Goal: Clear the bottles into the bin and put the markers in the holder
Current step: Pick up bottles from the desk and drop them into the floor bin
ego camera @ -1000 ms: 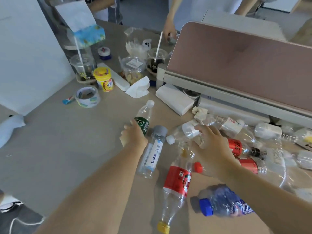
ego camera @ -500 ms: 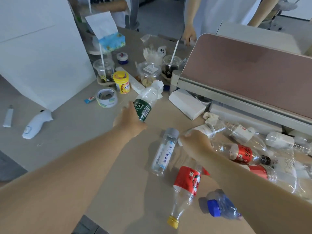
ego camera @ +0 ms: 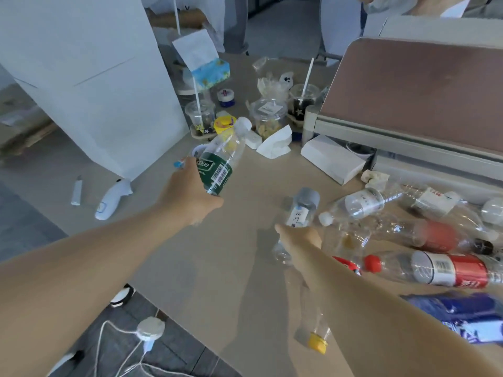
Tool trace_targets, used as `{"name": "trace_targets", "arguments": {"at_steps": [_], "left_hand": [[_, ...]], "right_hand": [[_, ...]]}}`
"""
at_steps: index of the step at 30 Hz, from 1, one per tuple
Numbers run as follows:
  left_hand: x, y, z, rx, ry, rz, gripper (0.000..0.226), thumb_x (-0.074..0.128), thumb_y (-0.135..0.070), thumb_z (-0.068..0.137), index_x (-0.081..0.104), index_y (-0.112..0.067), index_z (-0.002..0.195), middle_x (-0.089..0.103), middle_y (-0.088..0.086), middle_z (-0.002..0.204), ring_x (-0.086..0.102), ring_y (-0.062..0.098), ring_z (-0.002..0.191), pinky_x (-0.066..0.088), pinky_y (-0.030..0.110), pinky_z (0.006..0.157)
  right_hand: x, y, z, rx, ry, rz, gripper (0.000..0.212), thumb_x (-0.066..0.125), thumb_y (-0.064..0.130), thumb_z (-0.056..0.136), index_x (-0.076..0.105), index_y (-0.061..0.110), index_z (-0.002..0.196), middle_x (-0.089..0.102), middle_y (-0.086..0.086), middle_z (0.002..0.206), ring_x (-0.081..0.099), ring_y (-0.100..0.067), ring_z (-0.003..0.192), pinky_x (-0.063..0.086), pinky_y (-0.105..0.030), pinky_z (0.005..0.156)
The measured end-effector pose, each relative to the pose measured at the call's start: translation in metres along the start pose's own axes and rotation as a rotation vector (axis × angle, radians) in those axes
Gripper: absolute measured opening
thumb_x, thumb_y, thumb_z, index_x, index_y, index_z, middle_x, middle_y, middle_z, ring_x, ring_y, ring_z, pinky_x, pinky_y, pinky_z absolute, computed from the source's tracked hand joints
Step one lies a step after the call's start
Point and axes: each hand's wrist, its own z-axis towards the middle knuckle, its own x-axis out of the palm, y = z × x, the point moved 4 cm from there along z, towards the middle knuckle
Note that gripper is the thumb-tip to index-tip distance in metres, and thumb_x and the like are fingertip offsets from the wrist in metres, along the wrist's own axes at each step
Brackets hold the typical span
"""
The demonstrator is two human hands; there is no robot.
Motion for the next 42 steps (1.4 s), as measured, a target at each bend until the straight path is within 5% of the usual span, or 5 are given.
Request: {"name": "trace_targets", "arguments": {"at_steps": [10, 22, 28, 36, 42], "left_hand": [[0.074, -0.256, -0.033, 0.365, 0.183, -0.173, 0.066, 0.076, -0.034, 0.069, 0.038, -0.012, 0.118, 0.054, 0.006, 0.103, 0.050, 0.025, 0.083, 0.038, 0.031, 0.067], [0.252, -0.539, -0.453, 1.094, 0.717, -0.172, 0.073, 0.076, -0.037, 0.068, 0.038, -0.012, 0.126, 0.058, 0.007, 0.120, 0.058, 0.030, 0.110, 0.046, 0.033, 0.082], [0.380, -0.511, -0.724, 1.245, 1.128, 0.057, 0.069, 0.068, -0.051, 0.079, 0.038, -0.010, 0.126, 0.059, 0.010, 0.120, 0.058, 0.032, 0.110, 0.046, 0.034, 0.086], [0.510, -0.378, -0.943, 1.130, 1.502, 0.555, 0.059, 0.060, -0.034, 0.085, 0.033, -0.011, 0.132, 0.057, 0.009, 0.117, 0.057, 0.027, 0.096, 0.045, 0.032, 0.076], [0.543, -0.338, -1.029, 1.216, 1.623, 0.684, 0.083, 0.059, -0.046, 0.089, 0.014, -0.017, 0.152, 0.045, 0.005, 0.143, 0.052, 0.022, 0.109, 0.038, 0.029, 0.079]], "right_hand": [[-0.289, 0.027, -0.076, -0.206, -0.447, -0.002, 0.031, 0.070, 0.031, 0.071, 0.061, 0.011, 0.093, 0.058, 0.001, 0.067, 0.054, -0.009, 0.054, 0.038, -0.018, 0.042], [-0.611, -0.340, -0.280, 0.160, -1.095, 0.505, 0.028, 0.071, 0.026, 0.071, 0.061, 0.007, 0.089, 0.062, -0.008, 0.072, 0.055, -0.019, 0.059, 0.043, -0.027, 0.055], [-0.624, -0.606, -0.374, 0.501, -1.306, 0.901, 0.075, 0.074, 0.035, 0.077, 0.038, 0.000, 0.132, 0.057, -0.016, 0.122, 0.057, -0.034, 0.108, 0.045, -0.033, 0.074], [-0.512, -0.848, -0.422, 0.872, -1.136, 1.407, 0.058, 0.072, 0.029, 0.081, 0.051, -0.002, 0.126, 0.055, -0.009, 0.090, 0.052, -0.022, 0.075, 0.040, -0.035, 0.073], [-0.480, -0.925, -0.436, 0.967, -1.214, 1.532, 0.073, 0.074, 0.030, 0.079, 0.040, -0.002, 0.136, 0.054, -0.013, 0.119, 0.055, -0.033, 0.104, 0.044, -0.038, 0.083]]}}
